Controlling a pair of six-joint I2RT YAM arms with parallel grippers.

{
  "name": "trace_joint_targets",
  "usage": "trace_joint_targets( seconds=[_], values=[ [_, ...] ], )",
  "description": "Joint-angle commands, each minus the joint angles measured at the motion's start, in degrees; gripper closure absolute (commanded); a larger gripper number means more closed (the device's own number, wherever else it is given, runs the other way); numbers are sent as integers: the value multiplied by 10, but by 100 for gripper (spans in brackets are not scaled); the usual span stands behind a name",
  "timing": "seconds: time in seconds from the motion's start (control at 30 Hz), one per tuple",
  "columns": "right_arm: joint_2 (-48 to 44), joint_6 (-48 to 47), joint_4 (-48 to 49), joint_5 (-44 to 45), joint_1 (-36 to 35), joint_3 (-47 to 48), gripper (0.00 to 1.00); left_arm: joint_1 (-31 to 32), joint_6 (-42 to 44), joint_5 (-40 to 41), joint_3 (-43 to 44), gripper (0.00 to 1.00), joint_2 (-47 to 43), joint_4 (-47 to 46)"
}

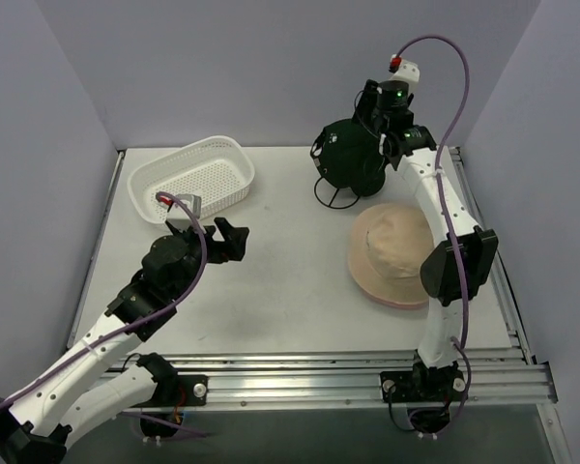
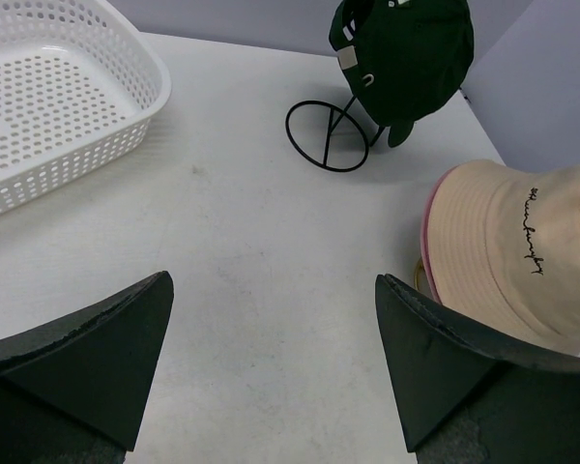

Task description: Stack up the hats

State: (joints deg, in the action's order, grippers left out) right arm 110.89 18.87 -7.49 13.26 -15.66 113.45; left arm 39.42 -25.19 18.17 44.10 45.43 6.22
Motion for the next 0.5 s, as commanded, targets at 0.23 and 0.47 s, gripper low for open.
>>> trace_joint_targets(
  seconds=[0.23, 0.47],
  values=[
    [142, 6, -89, -176, 61, 170, 34, 1, -4, 12, 47, 6, 48, -15],
    [164, 1, -61, -226, 91, 172, 30, -3, 22, 24, 105, 6, 107, -13]
  ],
)
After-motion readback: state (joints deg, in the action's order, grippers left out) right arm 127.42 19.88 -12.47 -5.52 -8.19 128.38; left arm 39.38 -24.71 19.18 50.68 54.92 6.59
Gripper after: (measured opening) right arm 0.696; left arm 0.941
